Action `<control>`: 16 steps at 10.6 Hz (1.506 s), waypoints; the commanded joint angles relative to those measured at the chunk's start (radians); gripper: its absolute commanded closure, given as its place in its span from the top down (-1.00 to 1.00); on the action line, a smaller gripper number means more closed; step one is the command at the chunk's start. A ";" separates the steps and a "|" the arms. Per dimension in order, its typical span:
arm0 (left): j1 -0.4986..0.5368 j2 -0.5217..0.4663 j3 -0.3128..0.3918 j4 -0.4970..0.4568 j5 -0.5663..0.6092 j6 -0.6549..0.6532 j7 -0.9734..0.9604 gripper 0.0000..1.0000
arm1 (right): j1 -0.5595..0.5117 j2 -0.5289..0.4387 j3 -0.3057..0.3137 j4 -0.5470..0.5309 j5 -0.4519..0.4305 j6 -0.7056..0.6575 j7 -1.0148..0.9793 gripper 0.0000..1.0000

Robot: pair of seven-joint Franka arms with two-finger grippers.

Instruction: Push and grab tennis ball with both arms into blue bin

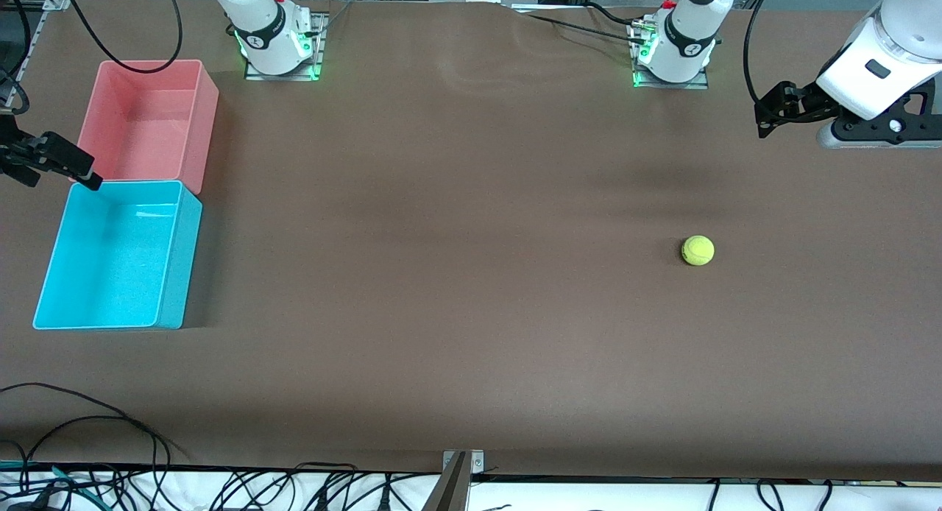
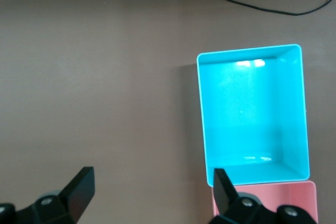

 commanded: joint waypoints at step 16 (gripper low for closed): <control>-0.008 0.017 0.000 0.038 0.018 -0.025 -0.007 1.00 | 0.012 0.058 -0.012 0.012 -0.054 -0.014 0.012 1.00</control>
